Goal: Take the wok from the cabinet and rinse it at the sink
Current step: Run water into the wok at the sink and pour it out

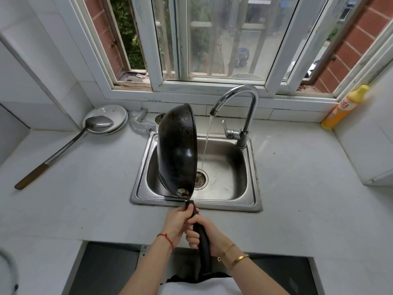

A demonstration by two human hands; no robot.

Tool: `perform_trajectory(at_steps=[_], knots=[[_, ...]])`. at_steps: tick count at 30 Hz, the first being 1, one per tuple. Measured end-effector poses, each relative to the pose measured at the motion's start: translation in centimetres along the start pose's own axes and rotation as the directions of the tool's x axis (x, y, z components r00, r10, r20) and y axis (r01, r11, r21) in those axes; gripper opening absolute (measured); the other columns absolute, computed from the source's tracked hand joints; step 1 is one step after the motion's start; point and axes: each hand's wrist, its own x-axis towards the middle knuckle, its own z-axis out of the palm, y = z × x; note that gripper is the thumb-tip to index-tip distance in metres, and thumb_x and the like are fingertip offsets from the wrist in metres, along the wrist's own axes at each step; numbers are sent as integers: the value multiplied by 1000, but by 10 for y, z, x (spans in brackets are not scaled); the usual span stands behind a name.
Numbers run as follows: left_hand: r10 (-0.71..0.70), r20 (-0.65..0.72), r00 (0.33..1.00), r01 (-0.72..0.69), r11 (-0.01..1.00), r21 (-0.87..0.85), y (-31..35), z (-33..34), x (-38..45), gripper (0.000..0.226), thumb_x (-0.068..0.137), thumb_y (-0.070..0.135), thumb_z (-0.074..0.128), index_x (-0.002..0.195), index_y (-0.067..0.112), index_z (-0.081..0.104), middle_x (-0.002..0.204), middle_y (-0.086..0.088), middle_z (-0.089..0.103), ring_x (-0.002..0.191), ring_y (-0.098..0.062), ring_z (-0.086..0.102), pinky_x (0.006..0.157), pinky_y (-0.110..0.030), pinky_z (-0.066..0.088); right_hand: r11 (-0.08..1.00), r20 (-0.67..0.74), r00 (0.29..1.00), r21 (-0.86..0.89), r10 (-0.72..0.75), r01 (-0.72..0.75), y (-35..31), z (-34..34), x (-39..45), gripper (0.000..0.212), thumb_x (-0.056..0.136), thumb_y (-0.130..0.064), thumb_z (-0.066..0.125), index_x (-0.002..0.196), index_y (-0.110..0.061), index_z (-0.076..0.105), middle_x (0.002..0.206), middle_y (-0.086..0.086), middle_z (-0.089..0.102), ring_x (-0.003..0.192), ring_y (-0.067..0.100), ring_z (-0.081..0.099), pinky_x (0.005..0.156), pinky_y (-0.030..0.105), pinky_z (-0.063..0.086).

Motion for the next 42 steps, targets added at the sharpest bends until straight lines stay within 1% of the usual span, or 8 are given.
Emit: perform_trajectory(at_steps=[2,4,7,10,15,24,33,42], knots=[[2,-24,1000,-2,1000,20,-1,3,3,21,95,16,58,89,-1,68,78,-12,67,58,-18,56,58,-27,43,980,-124,992,-194,28,-52,-10,0,-8,29,86,-30,54,61,-17,49,50,-1,42,43,12,42,45,22,41],[5,-32,999,-6,1000,-11,-3,6,6,20,95,13,59,88,-1,70,78,-14,69,73,-24,63,73,-33,51,935,-266,964,-340,12,-106,-16,1,-14,28,85,-34,58,65,-16,52,52,1,48,44,15,48,48,22,47],[22,-52,998,-22,1000,-16,-7,10,10,19,94,11,60,84,-1,72,78,-14,71,84,-29,65,89,-41,53,882,-499,837,-470,-225,-44,-4,4,-12,23,83,-29,62,69,-13,56,50,1,52,39,13,50,44,22,46],[35,-60,998,-36,999,-16,-11,15,12,16,92,11,63,87,0,73,84,-14,73,86,-29,67,92,-40,53,783,-560,701,-622,-443,-3,9,6,-5,23,85,-28,61,69,-11,61,53,3,52,40,14,50,40,23,43],[38,-91,995,-37,999,10,-12,25,15,12,89,11,68,80,5,74,90,-17,75,91,-30,69,93,-39,53,805,-555,724,-593,-409,0,3,-3,-9,24,88,-32,61,74,-12,62,53,1,51,36,11,48,39,22,43],[128,-162,979,-81,959,270,-20,33,18,24,78,28,79,94,10,78,84,0,78,93,-17,71,89,-36,56,926,-482,840,-372,-249,61,3,-13,-15,25,91,-25,59,70,-15,49,47,-3,42,38,11,37,40,20,34],[173,-178,969,-108,939,326,-15,37,21,22,77,30,80,95,16,78,82,7,78,89,-8,70,83,-28,56,930,-468,852,-362,-234,56,-5,-15,-14,28,91,-25,58,67,-16,47,47,-2,41,38,12,36,40,22,33],[202,-136,970,-143,925,352,4,45,29,22,76,33,81,92,19,79,81,6,78,89,-10,72,86,-33,57,931,-481,833,-351,-271,101,-22,-12,-13,27,93,-22,56,69,-13,46,47,-2,40,38,12,35,39,22,32]])
